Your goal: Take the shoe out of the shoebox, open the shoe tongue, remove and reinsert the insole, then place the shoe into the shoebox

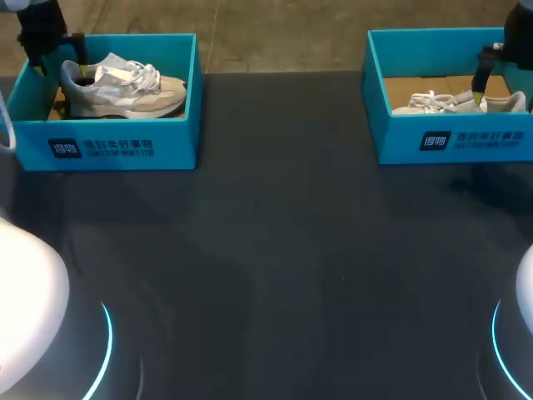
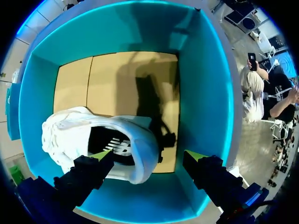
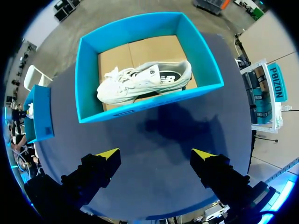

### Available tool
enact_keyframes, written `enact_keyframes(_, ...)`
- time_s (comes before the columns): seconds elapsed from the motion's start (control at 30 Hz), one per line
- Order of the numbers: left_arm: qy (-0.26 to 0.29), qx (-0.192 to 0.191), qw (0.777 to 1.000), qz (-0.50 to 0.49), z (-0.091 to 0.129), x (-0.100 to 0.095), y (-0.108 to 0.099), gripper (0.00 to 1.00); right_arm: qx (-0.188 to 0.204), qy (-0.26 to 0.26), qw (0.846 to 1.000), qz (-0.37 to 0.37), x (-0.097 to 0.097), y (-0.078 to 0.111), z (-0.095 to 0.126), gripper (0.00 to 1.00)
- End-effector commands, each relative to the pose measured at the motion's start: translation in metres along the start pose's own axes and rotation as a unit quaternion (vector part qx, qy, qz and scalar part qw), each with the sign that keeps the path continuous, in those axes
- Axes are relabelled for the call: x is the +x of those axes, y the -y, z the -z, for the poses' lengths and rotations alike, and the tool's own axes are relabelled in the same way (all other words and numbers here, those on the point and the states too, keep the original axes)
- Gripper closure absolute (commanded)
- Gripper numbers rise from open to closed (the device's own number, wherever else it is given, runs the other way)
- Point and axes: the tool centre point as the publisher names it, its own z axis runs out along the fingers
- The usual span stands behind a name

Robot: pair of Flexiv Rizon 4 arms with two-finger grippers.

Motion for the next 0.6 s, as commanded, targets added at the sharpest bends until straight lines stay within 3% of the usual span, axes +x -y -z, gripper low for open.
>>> enact_keyframes(0.03, -0.005, 0.011, 1.0, 0.001, -0.009, -0.002, -0.008, 0.0, 0.0, 0.0, 1.0, 0.0, 0.0, 0.0, 0.0, 0.0)
enact_keyframes(0.6, -0.013, 0.018, 1.0, -0.005, -0.041, 0.002, -0.008, 0.02, 0.0, 0.0, 1.0, 0.0, 0.0, 0.0, 0.0, 0.0)
